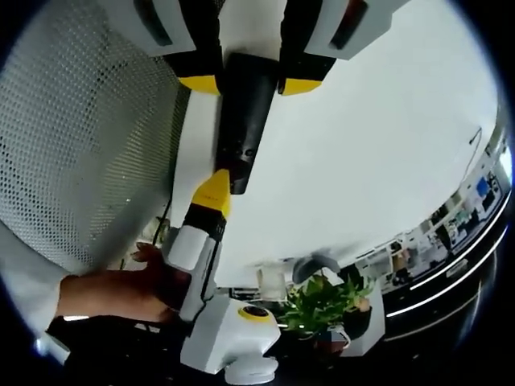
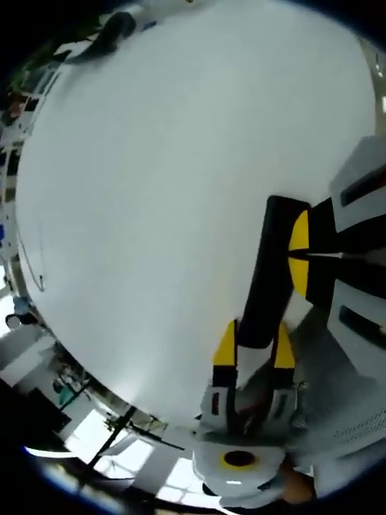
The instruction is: Press the specified remote control buttons in sequence, fully releasing each button before pressing the next.
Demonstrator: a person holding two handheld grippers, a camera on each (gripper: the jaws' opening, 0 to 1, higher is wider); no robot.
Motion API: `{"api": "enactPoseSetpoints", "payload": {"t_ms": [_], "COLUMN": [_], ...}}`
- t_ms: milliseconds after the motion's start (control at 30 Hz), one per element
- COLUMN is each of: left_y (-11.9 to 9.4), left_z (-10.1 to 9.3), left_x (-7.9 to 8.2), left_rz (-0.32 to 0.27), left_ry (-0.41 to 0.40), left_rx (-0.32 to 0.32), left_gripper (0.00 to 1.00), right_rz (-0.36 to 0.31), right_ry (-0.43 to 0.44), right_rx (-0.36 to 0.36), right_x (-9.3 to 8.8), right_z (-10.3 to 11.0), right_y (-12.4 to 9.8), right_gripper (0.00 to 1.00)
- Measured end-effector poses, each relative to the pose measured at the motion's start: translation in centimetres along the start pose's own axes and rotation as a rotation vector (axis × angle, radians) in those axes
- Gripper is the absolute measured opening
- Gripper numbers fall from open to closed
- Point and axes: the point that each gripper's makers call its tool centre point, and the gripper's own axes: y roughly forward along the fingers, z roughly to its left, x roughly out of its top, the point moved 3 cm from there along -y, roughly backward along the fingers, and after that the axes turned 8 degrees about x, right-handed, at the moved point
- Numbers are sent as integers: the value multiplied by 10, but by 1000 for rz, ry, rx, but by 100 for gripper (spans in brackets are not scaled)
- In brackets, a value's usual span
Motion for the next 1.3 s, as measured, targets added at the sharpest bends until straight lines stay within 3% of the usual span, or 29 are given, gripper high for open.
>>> {"api": "enactPoseSetpoints", "payload": {"t_ms": [100, 367, 700, 800, 1300], "left_y": [-2, -2, -3, -3, -2], "left_z": [0, 1, 1, 1, 1], "left_x": [-2, -5, -5, -4, -5], "left_rz": [-2, -8, -16, -13, -10], "left_ry": [-1, -4, 19, 19, -9], "left_rx": [-8, -32, -44, -46, -46], "left_gripper": [26, 25, 24, 24, 25], "right_rz": [-9, -75, -69, -38, -17], "right_ry": [61, 59, 66, 56, 23], "right_rx": [28, 67, 38, 34, 10], "right_x": [2, 14, 16, 13, 14], "right_z": [2, 12, 7, 8, 6], "right_y": [1, -1, 3, 7, 8], "right_gripper": [0, 0, 0, 0, 0]}}
